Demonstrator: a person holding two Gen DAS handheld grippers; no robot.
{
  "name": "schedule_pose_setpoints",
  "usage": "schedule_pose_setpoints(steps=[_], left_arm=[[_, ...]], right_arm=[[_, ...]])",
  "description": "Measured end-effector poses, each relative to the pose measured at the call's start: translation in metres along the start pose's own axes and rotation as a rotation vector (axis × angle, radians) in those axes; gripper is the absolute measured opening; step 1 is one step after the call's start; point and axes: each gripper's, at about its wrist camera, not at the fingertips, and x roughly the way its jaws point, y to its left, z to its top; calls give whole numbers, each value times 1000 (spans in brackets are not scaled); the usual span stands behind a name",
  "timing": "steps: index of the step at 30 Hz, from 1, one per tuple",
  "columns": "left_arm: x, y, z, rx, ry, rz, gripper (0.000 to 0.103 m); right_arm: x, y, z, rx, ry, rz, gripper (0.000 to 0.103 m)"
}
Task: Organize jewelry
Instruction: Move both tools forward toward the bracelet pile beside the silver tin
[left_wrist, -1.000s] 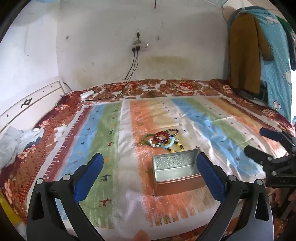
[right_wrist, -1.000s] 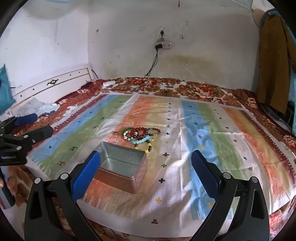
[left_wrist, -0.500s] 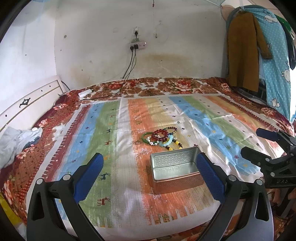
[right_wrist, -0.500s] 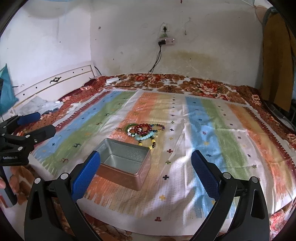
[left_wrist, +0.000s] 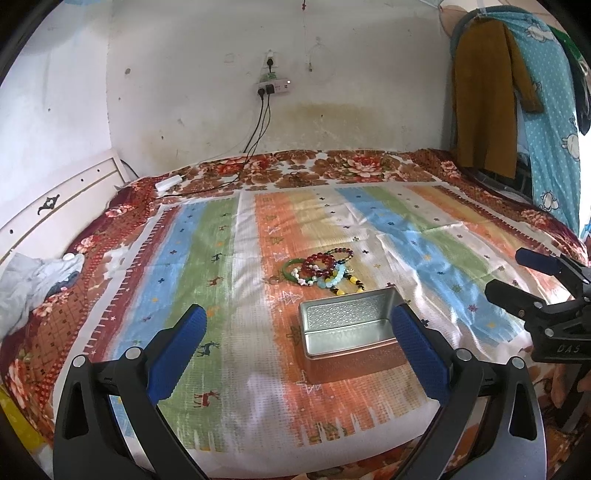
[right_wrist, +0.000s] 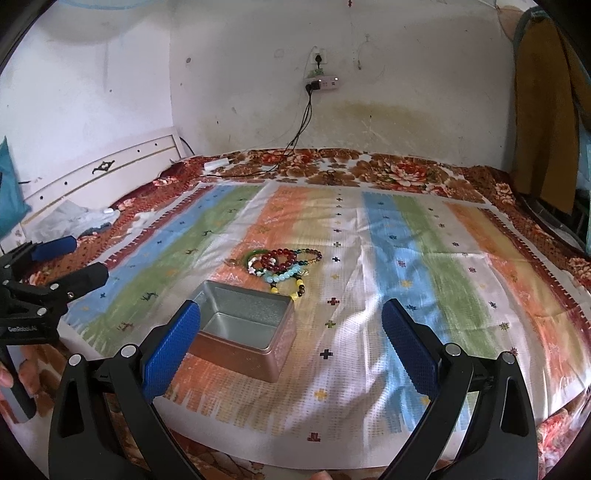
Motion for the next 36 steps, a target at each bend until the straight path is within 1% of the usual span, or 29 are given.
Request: schedule_pose_setpoints(steps=[11, 17, 21, 25, 26, 31, 36], left_arm=[[1, 2, -2, 1, 14, 10, 98], [10, 1, 1, 3, 41, 12, 98], [24, 0, 9, 0, 66, 15, 98], [30, 1, 17, -4, 57, 20, 98], [32, 1, 19, -8, 59, 19, 98], [50, 5, 29, -42, 103, -1, 98], [60, 5, 32, -31, 124, 2, 98]], right_arm=[[3, -4, 3, 25, -7, 15, 99], [8, 0, 7, 11, -1, 7, 100], [19, 4, 14, -7, 12, 10, 100], [30, 4, 21, -12, 34, 22, 100], [33, 2, 22, -5, 36, 12, 100], [45, 1, 34, -7, 25, -1, 100], [58, -2, 38, 10, 46, 17, 100]])
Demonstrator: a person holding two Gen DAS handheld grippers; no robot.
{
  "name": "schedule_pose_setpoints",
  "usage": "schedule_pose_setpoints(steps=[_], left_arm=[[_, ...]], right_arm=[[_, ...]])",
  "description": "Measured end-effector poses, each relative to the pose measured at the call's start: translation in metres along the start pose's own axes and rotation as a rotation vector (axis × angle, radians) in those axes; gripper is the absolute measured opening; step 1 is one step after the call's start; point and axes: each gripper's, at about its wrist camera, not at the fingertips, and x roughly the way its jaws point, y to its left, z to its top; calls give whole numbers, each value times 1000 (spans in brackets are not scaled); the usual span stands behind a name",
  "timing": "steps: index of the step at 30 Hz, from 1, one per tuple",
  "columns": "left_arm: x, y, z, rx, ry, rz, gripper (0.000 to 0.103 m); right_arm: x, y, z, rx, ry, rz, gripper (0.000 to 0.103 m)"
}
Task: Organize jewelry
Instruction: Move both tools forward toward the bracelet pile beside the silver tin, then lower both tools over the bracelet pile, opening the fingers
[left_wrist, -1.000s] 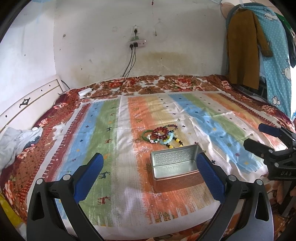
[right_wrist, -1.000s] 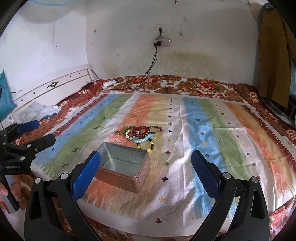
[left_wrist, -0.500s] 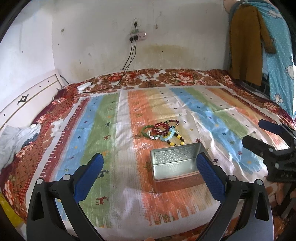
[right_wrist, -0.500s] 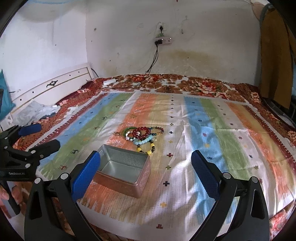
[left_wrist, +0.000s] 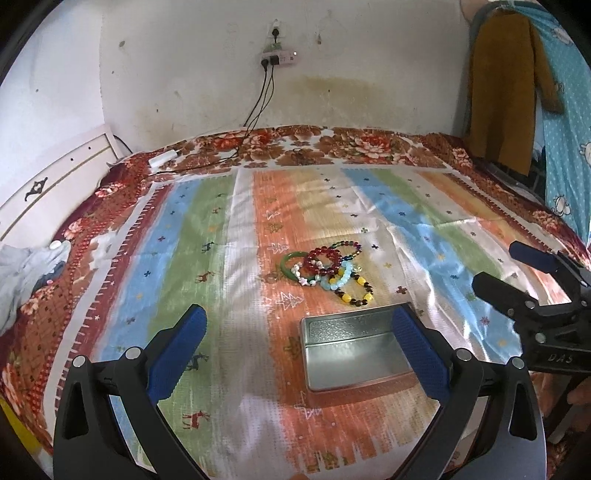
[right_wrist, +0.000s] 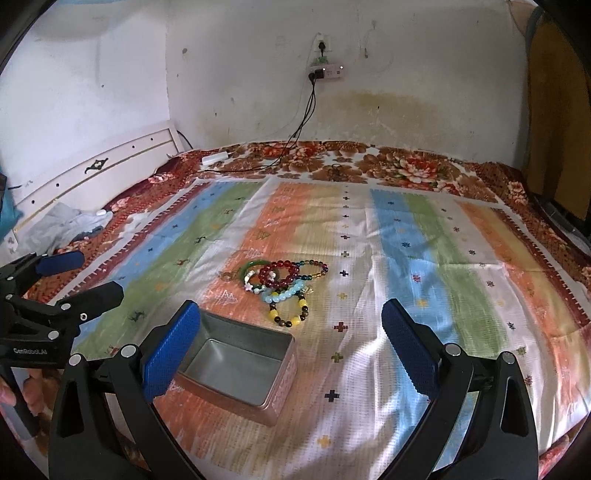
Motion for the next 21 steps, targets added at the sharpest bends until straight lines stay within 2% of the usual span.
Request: schedule_pose_setpoints(steps=[4, 12, 16, 21], left_arm=[[12, 3, 5, 5, 28, 54, 98], [35, 7, 15, 41, 74, 106, 98], [43, 15, 26, 2, 58, 90, 98], [56, 17, 33, -19, 77, 83, 98]], right_arm=[[9, -6, 6, 25, 23, 4, 100], [26, -13, 12, 25, 61, -3, 100], [35, -14, 15, 20, 76, -11, 100], [45, -17, 18, 30, 104, -3, 100]])
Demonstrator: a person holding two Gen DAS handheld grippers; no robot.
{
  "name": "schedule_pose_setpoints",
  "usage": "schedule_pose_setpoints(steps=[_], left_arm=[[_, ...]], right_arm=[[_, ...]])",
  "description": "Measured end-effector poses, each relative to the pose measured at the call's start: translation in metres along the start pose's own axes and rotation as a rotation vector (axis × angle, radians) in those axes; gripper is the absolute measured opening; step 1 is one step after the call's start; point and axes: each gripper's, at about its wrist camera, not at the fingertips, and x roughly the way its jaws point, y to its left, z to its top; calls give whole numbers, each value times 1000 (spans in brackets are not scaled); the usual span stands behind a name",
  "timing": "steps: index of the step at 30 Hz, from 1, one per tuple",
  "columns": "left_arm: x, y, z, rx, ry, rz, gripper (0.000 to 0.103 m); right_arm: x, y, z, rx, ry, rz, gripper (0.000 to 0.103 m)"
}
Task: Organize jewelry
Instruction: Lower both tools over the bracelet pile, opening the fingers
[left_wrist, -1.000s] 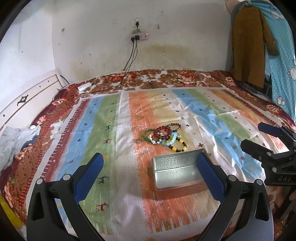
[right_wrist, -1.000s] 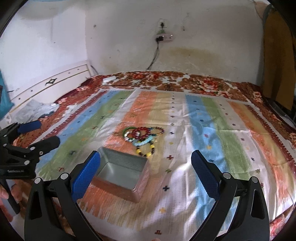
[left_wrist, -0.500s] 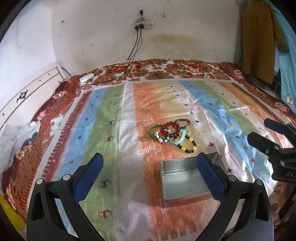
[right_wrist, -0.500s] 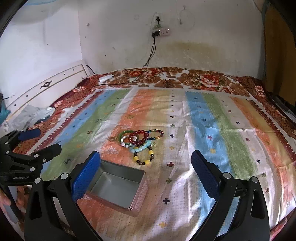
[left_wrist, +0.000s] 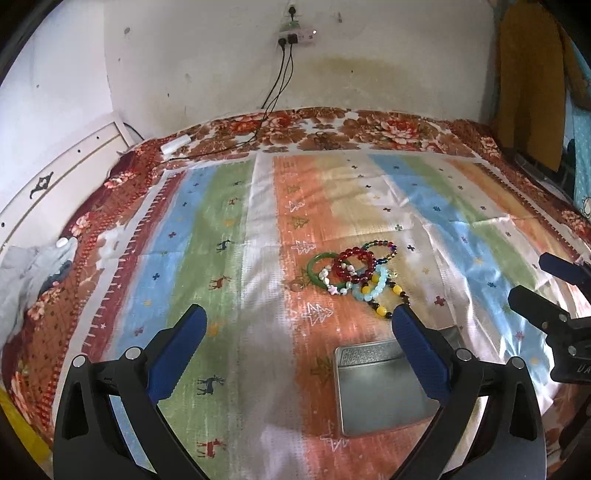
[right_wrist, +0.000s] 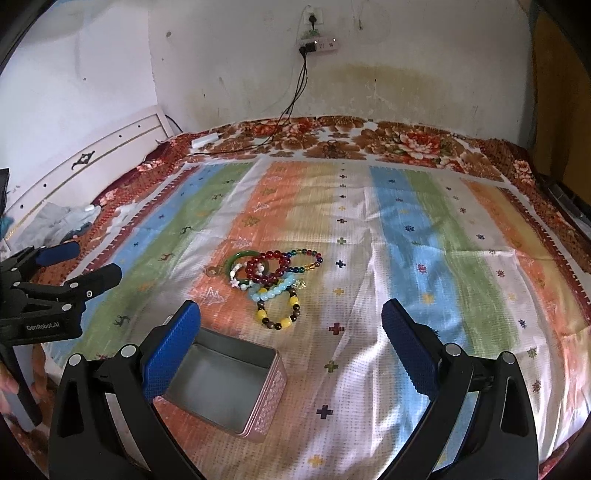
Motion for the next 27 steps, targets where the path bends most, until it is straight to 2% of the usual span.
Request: schedule_pose_setpoints(steps=[3, 9, 12, 19, 21, 23, 25, 27], left_arm=[[6, -3, 4, 8, 0, 17, 98], [26, 5, 15, -29, 42, -25, 98], [35, 4, 19, -18, 56, -32, 98], [59, 9, 25, -39, 138, -47, 98], [65, 10, 26, -45, 151, -54, 98], [72, 13, 27, -56, 169, -68, 98], [80, 19, 27, -98, 203, -94, 98], [88, 23, 27, -117, 231, -87, 98]], right_arm=[[7, -4, 4, 12, 17, 2, 100], [25, -9, 11, 40, 91, 10, 100], [37, -7, 9, 34, 143, 50, 100], [56, -10, 16, 33, 178, 32, 100], [66, -12, 17, 40, 211, 34, 100], [74, -18, 17, 79, 255, 80, 100], [81, -20, 18, 82, 280, 74, 100], [86, -19, 18, 78, 295, 71, 100]])
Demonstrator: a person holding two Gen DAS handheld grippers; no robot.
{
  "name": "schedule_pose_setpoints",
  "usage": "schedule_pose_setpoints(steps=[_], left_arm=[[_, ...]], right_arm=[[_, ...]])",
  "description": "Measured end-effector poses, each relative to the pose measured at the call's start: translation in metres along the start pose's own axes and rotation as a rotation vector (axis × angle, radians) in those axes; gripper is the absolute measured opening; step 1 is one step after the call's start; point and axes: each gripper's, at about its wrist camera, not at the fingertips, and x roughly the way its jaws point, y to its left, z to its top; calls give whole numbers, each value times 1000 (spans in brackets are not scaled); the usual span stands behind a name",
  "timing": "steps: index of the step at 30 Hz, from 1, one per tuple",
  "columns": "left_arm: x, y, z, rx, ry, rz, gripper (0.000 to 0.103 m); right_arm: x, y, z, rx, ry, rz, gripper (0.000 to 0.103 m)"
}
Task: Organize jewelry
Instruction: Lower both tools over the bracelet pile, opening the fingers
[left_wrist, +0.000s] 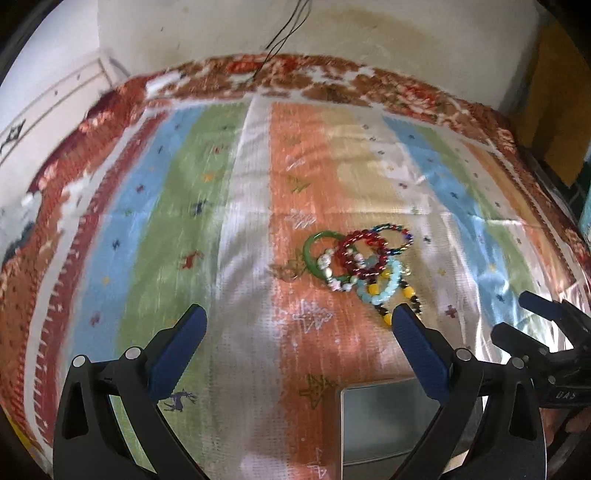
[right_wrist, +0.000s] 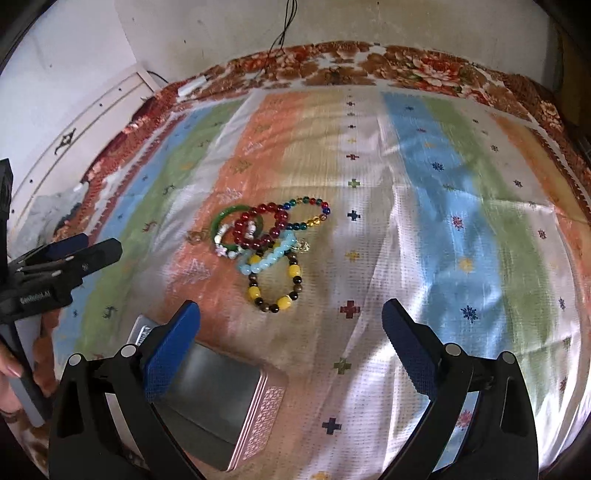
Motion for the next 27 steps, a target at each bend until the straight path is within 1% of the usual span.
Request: schedule_pose_setpoints(steps=[4, 7, 11, 13, 17, 20, 23, 26, 27], left_arm=[[11, 2, 3, 3, 19, 17, 98], [17, 2, 6, 11, 29, 19, 97], [27, 4, 8, -5, 56, 1, 94], [35, 5, 9, -6, 71, 3, 94], [51, 7, 12, 5, 101, 19, 87], [61, 7, 15, 17, 120, 32, 77], [70, 8, 17, 16, 134, 29, 74], [78, 9, 18, 24, 144, 39, 67], [81, 10, 19, 26, 148, 43, 67]], right_arm=[[10, 1, 4, -6, 25, -12, 100], [16, -2, 7, 11, 45, -6, 100], [27, -7, 11, 43, 84, -3, 100], [31, -10, 13, 59, 96, -2, 100], [44, -11, 16, 58, 118, -26, 100], [55, -11, 17, 61, 139, -41, 100], [65, -14, 20, 77, 164, -35, 99], [73, -15, 21, 82, 179, -42, 99], [76, -15, 22, 78, 185, -44, 99]])
